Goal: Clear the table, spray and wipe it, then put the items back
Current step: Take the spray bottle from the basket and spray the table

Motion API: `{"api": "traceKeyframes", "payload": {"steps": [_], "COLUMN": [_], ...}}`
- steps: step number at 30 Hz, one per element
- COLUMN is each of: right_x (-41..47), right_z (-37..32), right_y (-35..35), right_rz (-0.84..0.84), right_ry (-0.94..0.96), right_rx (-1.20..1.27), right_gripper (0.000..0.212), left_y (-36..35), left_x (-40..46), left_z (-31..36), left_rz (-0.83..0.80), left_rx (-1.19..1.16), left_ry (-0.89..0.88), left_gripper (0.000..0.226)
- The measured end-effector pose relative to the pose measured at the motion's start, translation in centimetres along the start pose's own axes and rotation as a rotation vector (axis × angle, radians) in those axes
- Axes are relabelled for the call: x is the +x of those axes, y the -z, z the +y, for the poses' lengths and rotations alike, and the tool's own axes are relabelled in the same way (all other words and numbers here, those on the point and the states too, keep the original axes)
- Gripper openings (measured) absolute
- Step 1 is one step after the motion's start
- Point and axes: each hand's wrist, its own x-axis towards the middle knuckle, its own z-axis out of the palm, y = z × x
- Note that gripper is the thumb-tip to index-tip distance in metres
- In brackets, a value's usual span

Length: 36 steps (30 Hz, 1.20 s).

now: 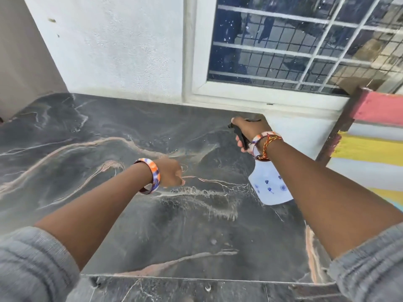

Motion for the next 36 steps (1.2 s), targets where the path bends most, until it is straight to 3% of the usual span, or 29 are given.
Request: {"api": "traceKeyframes", "payload": {"steps": [3,6,9,12,14,20,25,30,32,36], "right_x": [-2.8,-6.0,-9.1,-12.9,-15.3,-20.3,-22.8,-23.5,-23.3,-23.8], "right_z": [1.4,3.4,6.1,9.2,10.9,13.7,13.7,12.5,11.8,8.2], "right_y": [0.8,1.3,2.2,3.5,4.1,4.5,0.0,-6.9,-9.8,-15.4], "right_rz": [-0.049,0.004,0.170,0.379,0.432,0.339,0.369,0.304,0.214,-0.091], "right_ry": [-0.108,-0.090,-0.039,-0.016,-0.057,-0.286,-0.219,-0.212,-0.244,-0.269], "right_rx": [-0.013,0.052,0.106,0.080,0.047,0.137,0.163,0.063,0.030,-0.093], "right_gripper": [0.033,0.029,0.029,0.043,0.038,0.029,0.028,0.046,0.056,0.055], "left_y": [-1.2,-2.6,-3.7,-4.4,-4.8,-5.7,-5.6,-4.7,-4.4,-4.0], "left_x": [-2.2,-3.9,-5.3,-7.2,-8.2,-10.7,-11.8,-13.7,-14.6,-17.0], "left_z": [-0.1,-0.1,0.7,1.7,2.2,1.6,-0.8,-5.4,-8.3,-13.5], "left_rz": [-0.046,-0.092,-0.109,-0.144,-0.166,-0.209,-0.213,-0.213,-0.189,-0.198], "left_rx": [0.044,0.069,0.087,0.132,0.134,0.188,0.160,0.132,0.103,0.048], "left_ry": [-0.013,-0.021,-0.060,-0.130,-0.152,-0.204,-0.211,-0.164,-0.098,0.074], "left_gripper": [0.034,0.032,0.041,0.042,0.042,0.037,0.041,0.039,0.041,0.046]}}
